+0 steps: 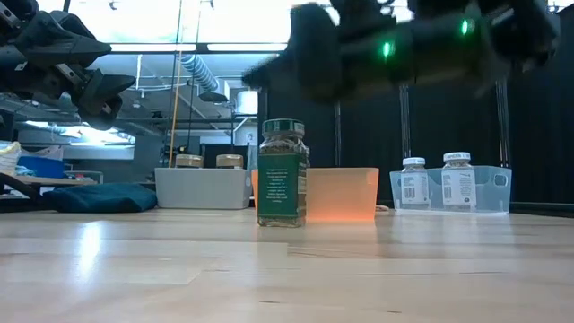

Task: Sort spices by type
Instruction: Put the green seasoning bottle into the orange bin

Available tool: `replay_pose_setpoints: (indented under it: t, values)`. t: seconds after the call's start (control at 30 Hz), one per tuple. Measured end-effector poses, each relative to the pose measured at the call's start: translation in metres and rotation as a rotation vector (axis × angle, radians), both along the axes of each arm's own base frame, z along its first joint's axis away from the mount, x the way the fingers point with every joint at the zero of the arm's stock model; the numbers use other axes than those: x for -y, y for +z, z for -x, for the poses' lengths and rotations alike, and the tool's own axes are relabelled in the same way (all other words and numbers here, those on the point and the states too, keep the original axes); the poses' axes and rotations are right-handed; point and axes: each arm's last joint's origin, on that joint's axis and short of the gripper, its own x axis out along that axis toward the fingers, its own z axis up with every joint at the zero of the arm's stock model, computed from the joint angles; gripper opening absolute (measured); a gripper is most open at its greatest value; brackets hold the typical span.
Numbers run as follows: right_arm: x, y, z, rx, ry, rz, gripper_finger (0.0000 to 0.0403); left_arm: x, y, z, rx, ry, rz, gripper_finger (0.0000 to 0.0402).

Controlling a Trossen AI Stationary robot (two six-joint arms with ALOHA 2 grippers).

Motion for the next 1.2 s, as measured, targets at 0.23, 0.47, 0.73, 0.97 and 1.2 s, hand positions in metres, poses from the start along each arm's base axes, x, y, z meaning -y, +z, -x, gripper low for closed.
replay_pose_setpoints:
  t: [0.23,0.47,0.73,0.97,1.2]
  values:
    - [0.009,0.071,0.012,0.046,-0.045,-0.184,0.0281,0.0,0.0,0.0,0.0,0.0,0.0,0.0224]
    - [0.038,0.149,0.007,-0.458,0.075,-0.402,0.0261,0.0,0.0,0.0,-0.002,-0.001,-0.002,0.0224]
    - [0.056,0.184,-0.023,-0.762,0.245,-0.451,0.025,0.0,0.0,0.0,-0.003,-0.001,-0.002,0.0224]
    - [0.046,0.172,-0.052,-0.892,0.316,-0.43,0.0278,0.0,0.0,0.0,-0.004,-0.002,0.006,0.0224]
    - [0.046,0.14,-0.063,-1.081,0.237,-0.486,0.0322,0.0,0.0,0.0,-0.005,-0.003,0.013,0.0224]
